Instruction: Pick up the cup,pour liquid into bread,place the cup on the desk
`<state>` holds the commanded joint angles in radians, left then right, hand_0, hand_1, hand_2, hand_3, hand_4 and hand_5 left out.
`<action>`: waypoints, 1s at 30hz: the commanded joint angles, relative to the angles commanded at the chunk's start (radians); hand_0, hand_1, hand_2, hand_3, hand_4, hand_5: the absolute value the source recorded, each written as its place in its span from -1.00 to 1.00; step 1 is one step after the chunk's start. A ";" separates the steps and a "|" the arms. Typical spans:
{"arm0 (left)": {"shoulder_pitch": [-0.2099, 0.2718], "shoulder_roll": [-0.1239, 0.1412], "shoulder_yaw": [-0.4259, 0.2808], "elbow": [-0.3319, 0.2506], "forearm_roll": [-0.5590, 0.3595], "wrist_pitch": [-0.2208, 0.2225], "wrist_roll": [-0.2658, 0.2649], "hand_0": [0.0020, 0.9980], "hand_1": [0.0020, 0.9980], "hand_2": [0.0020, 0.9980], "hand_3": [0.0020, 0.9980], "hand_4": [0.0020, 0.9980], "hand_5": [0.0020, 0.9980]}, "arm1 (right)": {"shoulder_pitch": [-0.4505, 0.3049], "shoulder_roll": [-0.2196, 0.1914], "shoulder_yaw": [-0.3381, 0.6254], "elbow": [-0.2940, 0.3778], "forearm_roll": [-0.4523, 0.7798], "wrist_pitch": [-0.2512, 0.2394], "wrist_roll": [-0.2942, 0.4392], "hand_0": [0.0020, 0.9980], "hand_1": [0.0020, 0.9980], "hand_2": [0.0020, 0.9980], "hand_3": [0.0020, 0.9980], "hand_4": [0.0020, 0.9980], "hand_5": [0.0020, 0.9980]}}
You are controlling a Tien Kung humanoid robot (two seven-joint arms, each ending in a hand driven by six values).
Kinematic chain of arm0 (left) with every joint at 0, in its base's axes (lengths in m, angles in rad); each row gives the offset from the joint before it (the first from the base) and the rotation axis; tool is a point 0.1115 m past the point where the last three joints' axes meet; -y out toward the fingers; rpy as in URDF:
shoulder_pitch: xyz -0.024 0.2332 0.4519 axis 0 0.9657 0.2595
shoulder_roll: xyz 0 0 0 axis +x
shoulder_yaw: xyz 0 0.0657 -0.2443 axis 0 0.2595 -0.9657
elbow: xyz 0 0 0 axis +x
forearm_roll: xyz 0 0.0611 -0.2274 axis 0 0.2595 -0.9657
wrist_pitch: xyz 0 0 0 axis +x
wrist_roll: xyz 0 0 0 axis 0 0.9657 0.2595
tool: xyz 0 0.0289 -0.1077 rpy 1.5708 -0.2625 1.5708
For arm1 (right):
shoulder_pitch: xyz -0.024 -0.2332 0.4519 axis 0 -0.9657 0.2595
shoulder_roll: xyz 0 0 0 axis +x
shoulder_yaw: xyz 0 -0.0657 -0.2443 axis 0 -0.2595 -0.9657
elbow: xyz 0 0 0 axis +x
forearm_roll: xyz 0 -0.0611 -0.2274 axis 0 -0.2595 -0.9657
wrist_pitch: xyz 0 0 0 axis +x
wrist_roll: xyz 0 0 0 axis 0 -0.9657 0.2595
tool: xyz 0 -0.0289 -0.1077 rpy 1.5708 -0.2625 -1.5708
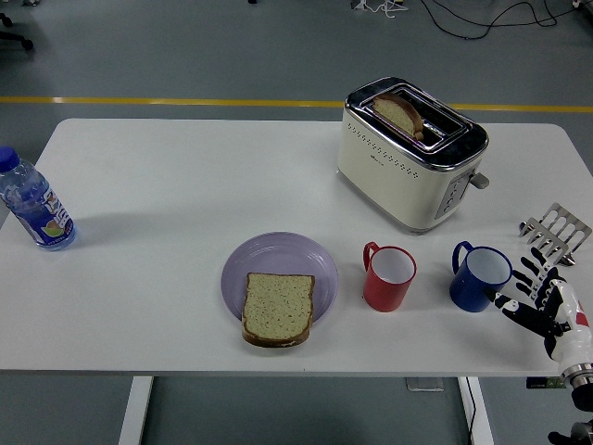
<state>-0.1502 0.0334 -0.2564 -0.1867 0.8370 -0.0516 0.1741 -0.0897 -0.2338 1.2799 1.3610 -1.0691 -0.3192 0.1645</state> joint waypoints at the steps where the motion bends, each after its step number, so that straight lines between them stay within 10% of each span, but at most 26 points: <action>1: 0.000 0.000 0.000 0.000 0.000 0.000 0.000 0.34 0.48 0.48 0.27 -0.21 1.00 | 0.006 0.003 -0.005 -0.006 0.001 -0.004 0.003 0.82 0.70 0.89 0.96 1.00 -0.79; 30: -0.006 -0.001 -0.001 0.000 -0.005 -0.002 0.001 0.34 0.48 0.48 0.27 -0.21 1.00 | 0.120 0.037 -0.087 -0.149 -0.004 -0.022 -0.001 0.82 0.68 0.87 0.93 1.00 -0.79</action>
<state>-0.1563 0.0323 -0.2575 -0.1865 0.8317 -0.0534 0.1747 0.0307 -0.1971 1.1929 1.2124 -1.0732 -0.3413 0.1635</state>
